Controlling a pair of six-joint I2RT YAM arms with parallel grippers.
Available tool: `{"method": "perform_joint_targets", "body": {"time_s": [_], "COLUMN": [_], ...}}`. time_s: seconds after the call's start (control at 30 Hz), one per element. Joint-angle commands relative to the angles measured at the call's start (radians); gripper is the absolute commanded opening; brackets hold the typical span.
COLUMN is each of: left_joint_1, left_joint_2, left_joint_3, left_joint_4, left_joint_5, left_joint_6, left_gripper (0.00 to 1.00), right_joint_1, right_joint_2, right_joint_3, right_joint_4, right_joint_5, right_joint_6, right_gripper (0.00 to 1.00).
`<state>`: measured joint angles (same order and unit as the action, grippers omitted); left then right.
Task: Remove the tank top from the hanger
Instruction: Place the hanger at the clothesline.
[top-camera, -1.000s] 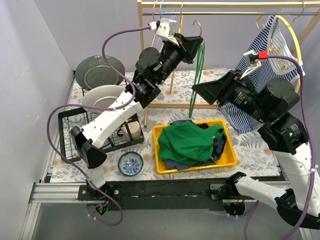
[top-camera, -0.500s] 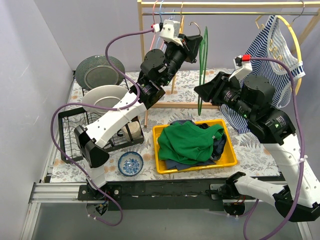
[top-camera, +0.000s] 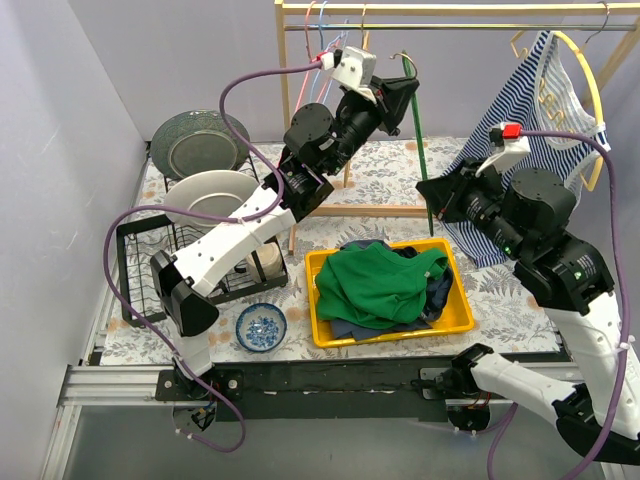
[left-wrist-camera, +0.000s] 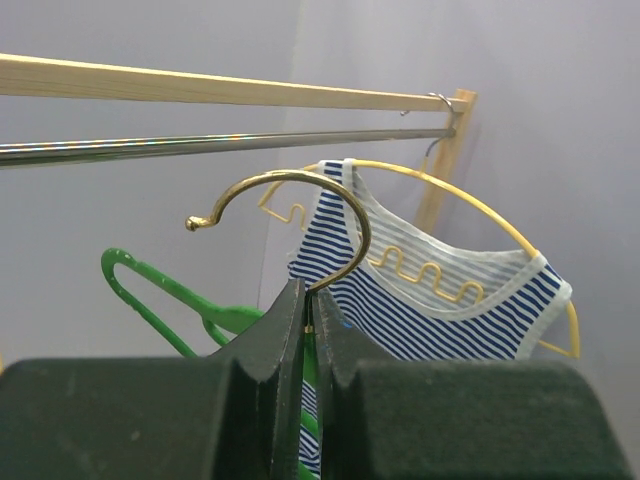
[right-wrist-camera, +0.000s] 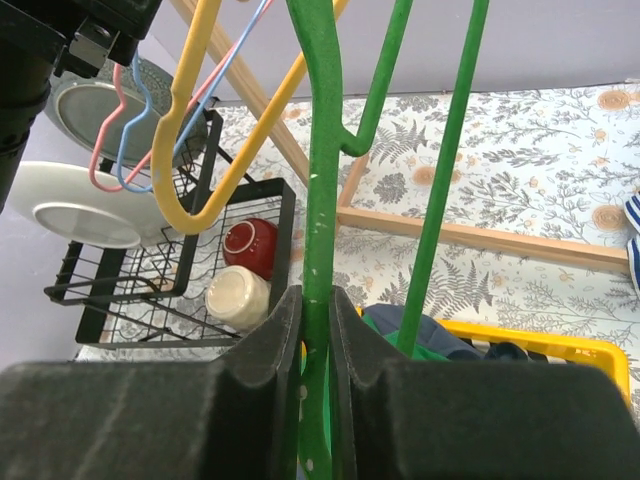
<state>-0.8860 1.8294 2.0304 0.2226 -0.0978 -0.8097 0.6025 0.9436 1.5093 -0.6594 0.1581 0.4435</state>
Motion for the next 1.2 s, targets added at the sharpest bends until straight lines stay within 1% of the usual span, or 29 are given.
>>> {"method": "perform_joint_targets", "body": {"time_s": [0.0, 0.13, 0.2, 0.27, 0.3, 0.33, 0.4, 0.43, 0.47, 0.5, 0.57, 0.63, 0.77, 0.8, 0.9, 0.97, 1.0, 1.1, 1.17], "left_joint_1": [-0.005, -0.005, -0.005, -0.005, -0.005, -0.005, -0.005, -0.005, -0.005, -0.005, -0.005, -0.005, -0.005, -0.005, -0.005, -0.005, -0.005, -0.005, -0.005], "left_joint_2": [-0.058, -0.067, -0.068, -0.079, -0.085, -0.090, -0.119, -0.130, -0.140, -0.160, -0.177, -0.197, -0.235, -0.246, -0.286, -0.314, -0.321, -0.372, -0.416], "left_joint_3": [-0.027, -0.036, -0.039, -0.053, -0.061, -0.073, -0.120, -0.143, -0.163, -0.200, -0.222, -0.240, -0.265, -0.275, -0.303, -0.315, -0.318, -0.357, -0.398], "left_joint_4": [0.011, -0.009, -0.017, -0.019, -0.017, -0.009, 0.004, 0.026, 0.037, 0.047, 0.061, 0.054, 0.027, 0.027, 0.017, 0.000, -0.005, -0.016, -0.002], "left_joint_5": [0.090, 0.096, 0.096, 0.096, 0.096, 0.096, 0.096, 0.096, 0.096, 0.096, 0.090, 0.076, 0.069, 0.069, 0.081, 0.082, 0.087, 0.095, 0.087], "left_joint_6": [0.066, 0.090, 0.095, 0.096, 0.096, 0.095, 0.095, 0.095, 0.095, 0.101, 0.109, 0.125, 0.136, 0.136, 0.133, 0.123, 0.119, 0.118, 0.118], "left_gripper": [0.00, 0.00, 0.00, 0.00, 0.02, 0.14, 0.27, 0.38, 0.53, 0.57, 0.63, 0.66, 0.74, 0.80, 0.86, 0.92, 0.98, 0.98, 0.98], "right_joint_1": [0.003, 0.003, 0.003, 0.003, 0.005, 0.003, 0.003, 0.003, 0.003, 0.003, 0.003, 0.003, 0.003, 0.003, 0.003, 0.003, 0.003, 0.003, 0.003], "right_joint_2": [-0.034, -0.040, -0.048, -0.072, -0.083, -0.106, -0.132, -0.150, -0.158, -0.163, -0.180, -0.180, -0.155, -0.148, -0.100, -0.072, -0.068, -0.052, -0.049], "right_joint_3": [-0.012, -0.012, -0.023, -0.038, -0.053, -0.088, -0.138, -0.183, -0.205, -0.222, -0.274, -0.296, -0.290, -0.275, -0.230, -0.224, -0.221, -0.224, -0.218], "right_joint_4": [0.024, 0.004, 0.032, 0.091, 0.115, 0.145, 0.240, 0.268, 0.293, 0.346, 0.397, 0.454, 0.478, 0.478, 0.449, 0.449, 0.454, 0.480, 0.465], "right_joint_5": [0.000, 0.006, -0.043, -0.046, -0.039, -0.029, -0.028, -0.025, -0.026, -0.031, -0.040, -0.046, 0.009, 0.032, 0.070, 0.087, 0.098, 0.103, 0.116], "right_joint_6": [-0.068, -0.120, -0.124, -0.086, -0.071, -0.048, 0.001, 0.018, 0.036, 0.072, 0.107, 0.145, 0.173, 0.179, 0.179, 0.170, 0.164, 0.135, 0.104], "right_gripper": [0.01, 0.01, 0.01, 0.01, 0.01, 0.01, 0.01, 0.01, 0.01, 0.01, 0.01, 0.01, 0.01, 0.01, 0.01, 0.01, 0.01, 0.01, 0.01]}}
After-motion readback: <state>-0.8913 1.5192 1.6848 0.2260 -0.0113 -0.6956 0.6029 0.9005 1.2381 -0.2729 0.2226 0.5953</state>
